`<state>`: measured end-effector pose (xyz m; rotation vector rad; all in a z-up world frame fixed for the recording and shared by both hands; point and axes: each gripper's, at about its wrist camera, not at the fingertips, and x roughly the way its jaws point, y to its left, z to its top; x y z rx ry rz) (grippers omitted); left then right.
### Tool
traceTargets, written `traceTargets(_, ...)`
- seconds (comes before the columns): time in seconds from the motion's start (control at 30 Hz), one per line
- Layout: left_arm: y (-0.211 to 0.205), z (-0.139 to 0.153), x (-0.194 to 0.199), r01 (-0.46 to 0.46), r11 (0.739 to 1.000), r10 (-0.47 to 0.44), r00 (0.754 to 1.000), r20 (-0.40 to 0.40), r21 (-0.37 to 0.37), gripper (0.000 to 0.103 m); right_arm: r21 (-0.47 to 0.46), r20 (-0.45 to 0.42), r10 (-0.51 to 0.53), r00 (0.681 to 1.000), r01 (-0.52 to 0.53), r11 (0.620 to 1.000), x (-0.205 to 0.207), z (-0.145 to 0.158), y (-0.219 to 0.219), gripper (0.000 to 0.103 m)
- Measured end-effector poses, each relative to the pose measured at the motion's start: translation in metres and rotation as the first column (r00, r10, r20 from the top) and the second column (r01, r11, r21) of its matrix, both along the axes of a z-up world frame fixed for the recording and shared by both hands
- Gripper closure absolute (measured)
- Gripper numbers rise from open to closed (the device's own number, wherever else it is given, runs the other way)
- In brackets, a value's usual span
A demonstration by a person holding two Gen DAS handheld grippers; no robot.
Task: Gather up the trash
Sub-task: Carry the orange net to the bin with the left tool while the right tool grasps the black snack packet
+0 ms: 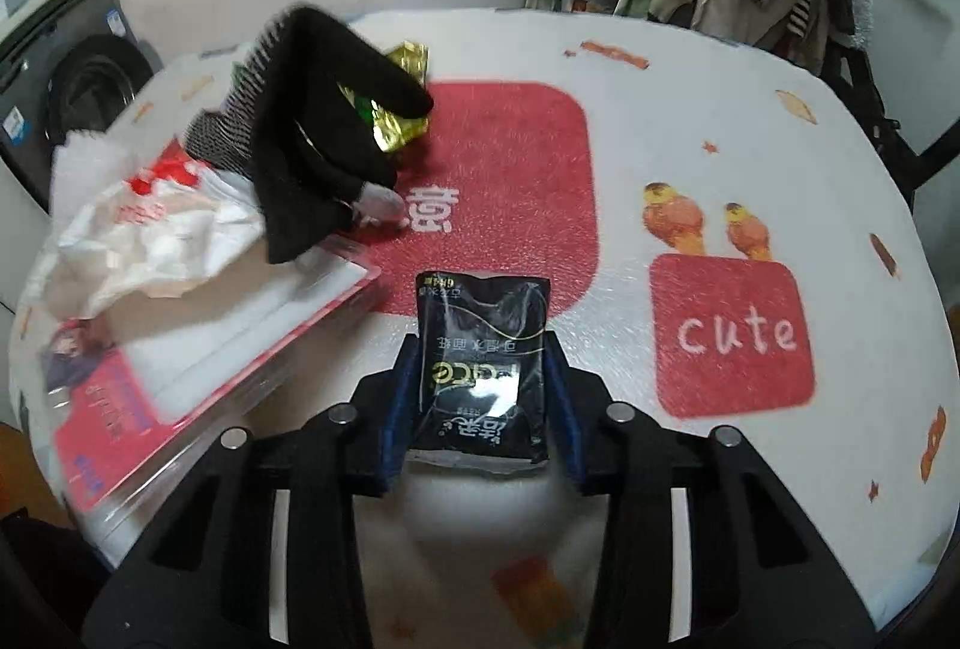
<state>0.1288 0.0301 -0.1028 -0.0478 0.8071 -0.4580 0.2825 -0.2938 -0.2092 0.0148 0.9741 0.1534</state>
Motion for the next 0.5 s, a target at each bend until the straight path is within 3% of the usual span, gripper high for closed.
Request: traceTargets(0.5, -0.009, 0.011, -0.052, 0.042, 0.999, -0.041, 0.999, 0.027, -0.025, 0.079, 0.012, 0.143, 0.085, 0.986, -0.087, 0.996, -0.113, 0.067, 0.021, 0.062)
